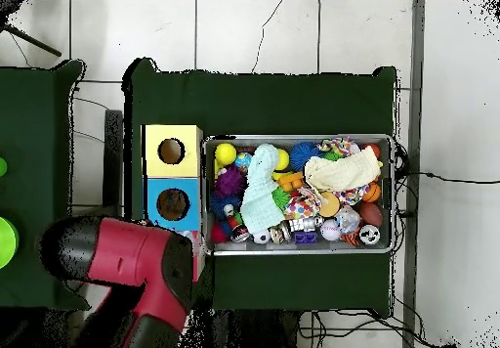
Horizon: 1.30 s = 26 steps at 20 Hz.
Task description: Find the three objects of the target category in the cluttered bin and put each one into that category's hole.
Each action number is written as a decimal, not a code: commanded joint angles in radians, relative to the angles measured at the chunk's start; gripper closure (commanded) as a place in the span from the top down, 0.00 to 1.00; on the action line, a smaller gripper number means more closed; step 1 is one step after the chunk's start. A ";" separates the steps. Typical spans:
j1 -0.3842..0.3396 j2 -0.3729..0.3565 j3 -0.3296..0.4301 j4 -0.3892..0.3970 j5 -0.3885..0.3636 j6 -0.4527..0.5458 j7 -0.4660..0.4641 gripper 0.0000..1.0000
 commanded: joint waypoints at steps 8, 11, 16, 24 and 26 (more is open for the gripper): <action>-0.149 0.162 0.144 -0.200 0.034 0.058 0.163 0.00; -0.185 0.178 0.152 -0.276 -0.004 0.151 0.112 0.00; -0.207 0.195 0.162 -0.334 -0.026 0.211 0.095 0.00; -0.184 0.188 0.164 -0.289 0.005 0.161 0.149 0.00; -0.163 0.179 0.156 -0.266 0.015 0.156 0.183 0.00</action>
